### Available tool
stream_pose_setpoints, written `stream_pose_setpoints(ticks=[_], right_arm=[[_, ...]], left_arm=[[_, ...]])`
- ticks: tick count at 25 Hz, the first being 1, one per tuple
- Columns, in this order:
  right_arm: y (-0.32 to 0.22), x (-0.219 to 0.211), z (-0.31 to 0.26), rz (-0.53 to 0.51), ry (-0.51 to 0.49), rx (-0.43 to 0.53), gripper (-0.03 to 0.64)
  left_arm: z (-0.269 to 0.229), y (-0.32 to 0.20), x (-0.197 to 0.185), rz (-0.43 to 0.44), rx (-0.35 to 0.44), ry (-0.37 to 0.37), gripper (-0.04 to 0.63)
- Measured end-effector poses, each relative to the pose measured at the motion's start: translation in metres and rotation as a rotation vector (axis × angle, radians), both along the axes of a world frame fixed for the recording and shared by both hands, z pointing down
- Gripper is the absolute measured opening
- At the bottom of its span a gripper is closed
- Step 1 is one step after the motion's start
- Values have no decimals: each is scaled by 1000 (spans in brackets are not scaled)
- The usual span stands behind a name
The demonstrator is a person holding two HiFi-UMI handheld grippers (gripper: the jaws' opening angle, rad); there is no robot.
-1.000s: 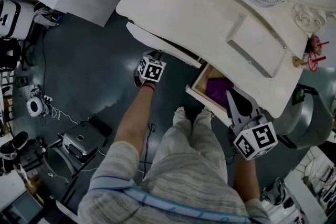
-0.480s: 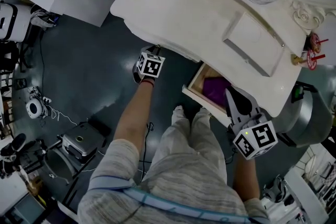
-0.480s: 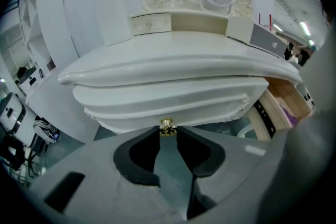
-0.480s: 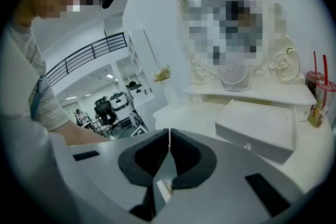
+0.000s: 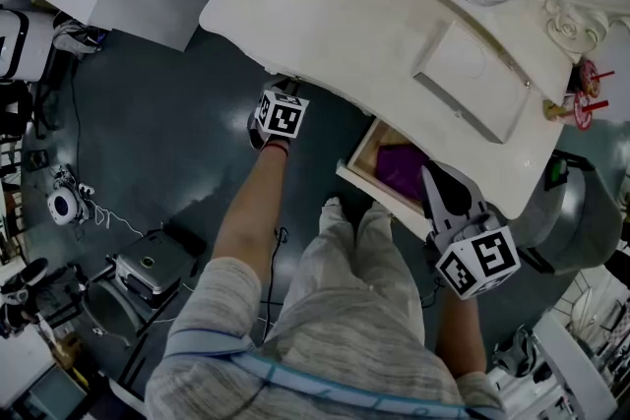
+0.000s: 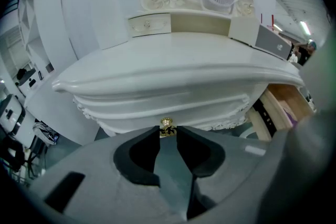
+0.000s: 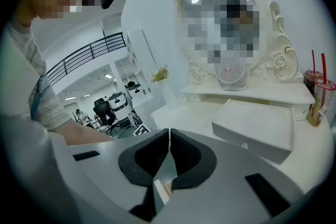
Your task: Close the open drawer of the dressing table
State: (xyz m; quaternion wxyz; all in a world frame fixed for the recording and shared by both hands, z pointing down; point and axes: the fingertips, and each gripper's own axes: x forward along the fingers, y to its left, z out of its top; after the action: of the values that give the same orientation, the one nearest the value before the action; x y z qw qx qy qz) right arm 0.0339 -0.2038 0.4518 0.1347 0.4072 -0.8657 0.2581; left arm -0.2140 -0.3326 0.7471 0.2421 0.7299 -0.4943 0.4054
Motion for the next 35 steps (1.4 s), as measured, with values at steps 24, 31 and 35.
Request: stream_pose_setpoints(ticks=[24, 31, 35], right_arm=[[5, 8, -2, 9, 5, 5, 11], [14, 11, -12, 4, 8, 22, 12], [21, 11, -19, 1, 5, 36, 12]], left_arm=[[-3, -4, 14, 15, -14, 64, 175], [-30, 2, 23, 39, 55, 62, 181], [-52, 4, 31, 60, 100, 82, 179]])
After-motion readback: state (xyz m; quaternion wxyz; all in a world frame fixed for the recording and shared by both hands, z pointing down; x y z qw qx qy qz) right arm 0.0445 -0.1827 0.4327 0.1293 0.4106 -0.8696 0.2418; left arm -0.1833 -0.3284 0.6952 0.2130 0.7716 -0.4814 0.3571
